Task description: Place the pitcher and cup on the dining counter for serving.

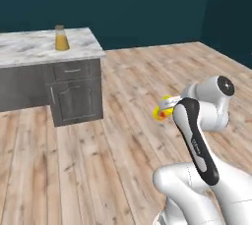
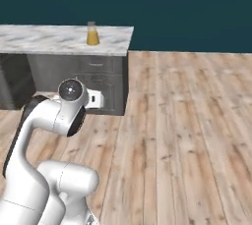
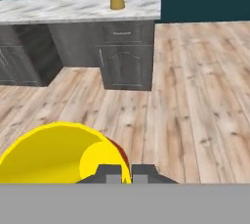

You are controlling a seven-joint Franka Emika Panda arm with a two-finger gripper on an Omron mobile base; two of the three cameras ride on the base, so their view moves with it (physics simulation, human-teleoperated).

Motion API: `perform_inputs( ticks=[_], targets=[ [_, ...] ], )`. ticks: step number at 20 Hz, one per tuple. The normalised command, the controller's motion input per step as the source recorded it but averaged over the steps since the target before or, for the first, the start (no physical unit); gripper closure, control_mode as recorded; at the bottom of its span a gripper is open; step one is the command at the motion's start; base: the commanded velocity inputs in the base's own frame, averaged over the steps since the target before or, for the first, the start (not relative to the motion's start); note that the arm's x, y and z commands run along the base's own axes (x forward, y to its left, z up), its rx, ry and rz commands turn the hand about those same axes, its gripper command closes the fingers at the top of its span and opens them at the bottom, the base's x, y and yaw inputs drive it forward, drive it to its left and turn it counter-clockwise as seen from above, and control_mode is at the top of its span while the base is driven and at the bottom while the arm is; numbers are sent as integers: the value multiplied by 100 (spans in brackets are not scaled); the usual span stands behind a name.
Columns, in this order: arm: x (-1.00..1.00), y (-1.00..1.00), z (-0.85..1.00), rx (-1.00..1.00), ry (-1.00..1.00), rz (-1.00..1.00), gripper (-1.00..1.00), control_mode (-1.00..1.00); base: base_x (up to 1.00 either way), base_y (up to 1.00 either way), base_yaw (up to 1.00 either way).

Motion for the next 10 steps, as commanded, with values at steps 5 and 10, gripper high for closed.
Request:
perform_inputs(
  ticks=[5, 10],
  targets=[
    [0, 0, 0, 0, 0, 0, 100, 100, 97, 40, 52],
    [0, 0, 0, 0, 0, 0, 100, 100, 100, 62, 30]
  ],
)
